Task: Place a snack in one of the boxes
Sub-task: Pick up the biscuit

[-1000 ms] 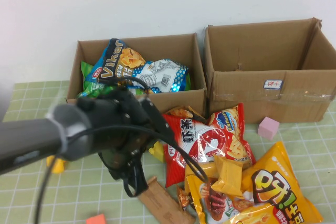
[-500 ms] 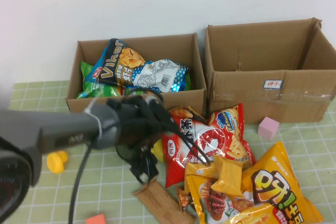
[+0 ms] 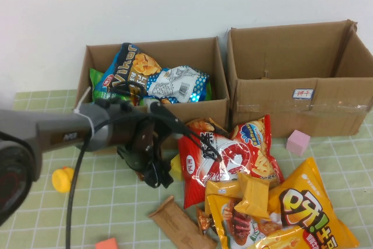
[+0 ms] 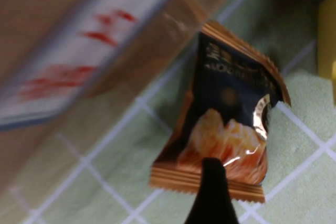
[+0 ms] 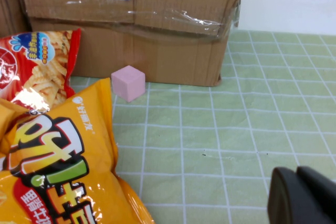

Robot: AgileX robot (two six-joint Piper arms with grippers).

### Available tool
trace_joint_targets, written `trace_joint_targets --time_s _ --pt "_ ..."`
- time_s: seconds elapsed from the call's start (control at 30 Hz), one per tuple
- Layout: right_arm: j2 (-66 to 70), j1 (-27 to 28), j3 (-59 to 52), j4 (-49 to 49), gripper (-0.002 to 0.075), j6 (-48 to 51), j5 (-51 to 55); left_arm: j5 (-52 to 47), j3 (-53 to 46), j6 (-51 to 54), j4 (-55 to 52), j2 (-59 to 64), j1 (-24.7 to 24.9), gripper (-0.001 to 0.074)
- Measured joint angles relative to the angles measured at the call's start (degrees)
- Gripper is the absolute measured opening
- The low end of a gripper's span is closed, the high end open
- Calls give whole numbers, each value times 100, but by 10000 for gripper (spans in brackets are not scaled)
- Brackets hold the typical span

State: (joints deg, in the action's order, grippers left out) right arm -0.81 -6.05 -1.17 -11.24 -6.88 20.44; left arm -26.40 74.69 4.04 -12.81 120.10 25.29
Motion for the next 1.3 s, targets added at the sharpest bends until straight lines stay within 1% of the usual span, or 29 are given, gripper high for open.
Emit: trace_joint_targets --time_s 0.3,0.47,0.67,0.97,1.07,1.13,1.23,1.3 --pt "0 0 0 0 -2 0 0 361 2 -151 -380 424 0 469" --pt "0 0 0 0 -2 0 0 690 46 -631 -1017 438 0 469" --pt "0 0 0 0 -2 0 0 737 140 -1283 -1774 461 0 469" --pt "0 0 0 0 -2 0 0 613 188 -1431 -1830 596 0 465" --pt "0 0 0 0 -2 0 0 589 208 -1431 -1791 635 0 411" --pt "0 0 0 0 -2 13 0 571 219 -1431 -1735 635 0 312" --pt "0 0 0 0 -2 35 0 522 243 -1417 -1583 635 10 117" --pt "0 0 0 0 -2 39 0 478 257 -1403 -1463 635 10 59"
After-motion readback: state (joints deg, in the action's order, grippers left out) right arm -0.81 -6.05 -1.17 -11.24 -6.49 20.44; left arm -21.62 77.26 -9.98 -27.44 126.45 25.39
